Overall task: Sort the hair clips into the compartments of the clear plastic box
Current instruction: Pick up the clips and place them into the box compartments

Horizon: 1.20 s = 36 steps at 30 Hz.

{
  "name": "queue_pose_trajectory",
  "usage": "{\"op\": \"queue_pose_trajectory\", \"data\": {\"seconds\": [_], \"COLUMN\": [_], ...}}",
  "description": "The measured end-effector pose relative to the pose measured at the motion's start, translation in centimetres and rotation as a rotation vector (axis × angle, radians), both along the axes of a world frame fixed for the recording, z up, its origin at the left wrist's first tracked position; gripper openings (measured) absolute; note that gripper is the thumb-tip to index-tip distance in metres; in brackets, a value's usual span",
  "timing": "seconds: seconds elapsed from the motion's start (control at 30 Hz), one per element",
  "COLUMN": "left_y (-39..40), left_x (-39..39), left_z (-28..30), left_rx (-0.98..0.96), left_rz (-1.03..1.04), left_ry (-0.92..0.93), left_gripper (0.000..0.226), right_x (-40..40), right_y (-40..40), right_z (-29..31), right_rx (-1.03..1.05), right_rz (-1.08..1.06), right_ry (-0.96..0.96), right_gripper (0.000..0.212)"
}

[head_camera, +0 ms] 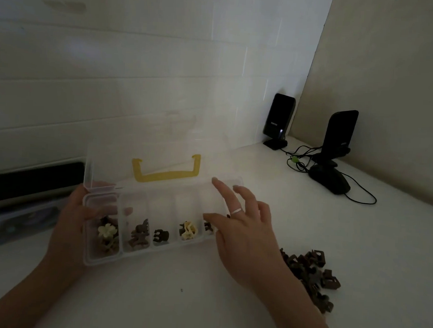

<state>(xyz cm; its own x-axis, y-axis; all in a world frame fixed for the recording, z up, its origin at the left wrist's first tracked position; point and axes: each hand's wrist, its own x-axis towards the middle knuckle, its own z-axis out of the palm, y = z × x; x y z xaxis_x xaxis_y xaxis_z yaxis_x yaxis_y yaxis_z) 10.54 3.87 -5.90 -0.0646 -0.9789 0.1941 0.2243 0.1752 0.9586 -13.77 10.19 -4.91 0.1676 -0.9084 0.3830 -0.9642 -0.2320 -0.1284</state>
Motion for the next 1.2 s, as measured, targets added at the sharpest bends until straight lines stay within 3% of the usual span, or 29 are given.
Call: {"op": "queue_pose_trajectory", "data": {"seconds": [0.1, 0.23, 0.6, 0.7, 1.2], "left_y": [-0.3, -0.8, -0.4, -0.6, -0.6], "left_x": [-0.1, 0.1, -0.1, 0.2, 0.0], "left_z": [-0.1, -0.9, -0.5, -0.7, -1.1], "left_rx": [-0.010, -0.050, 0.009, 0.042, -0.024], "left_rz": [0.038, 0.106, 0.110, 0.095, 0.143], "left_ry": [0.001, -0.021, -0.024, -0.023, -0.044], "left_gripper": [0.071, 0.022, 0.031, 0.043, 0.023], "right_x": [-0.5, -1.1, -1.7, -1.7, -0.7], "right_y": [-0.1, -0.1, -0.2, -0.2, -1.2], "right_z": [-0.1, 0.8, 0.7, 0.6, -0.5], "right_rx": [0.050, 0.087, 0.101, 0.079, -0.030], "right_rz": [-0.022, -0.002, 0.057, 0.065, -0.055], "right_ry": [0.028, -0.029, -0.110, -0.184, -0.327], "right_gripper": [0.040, 0.037, 0.020, 0.014, 0.022]}}
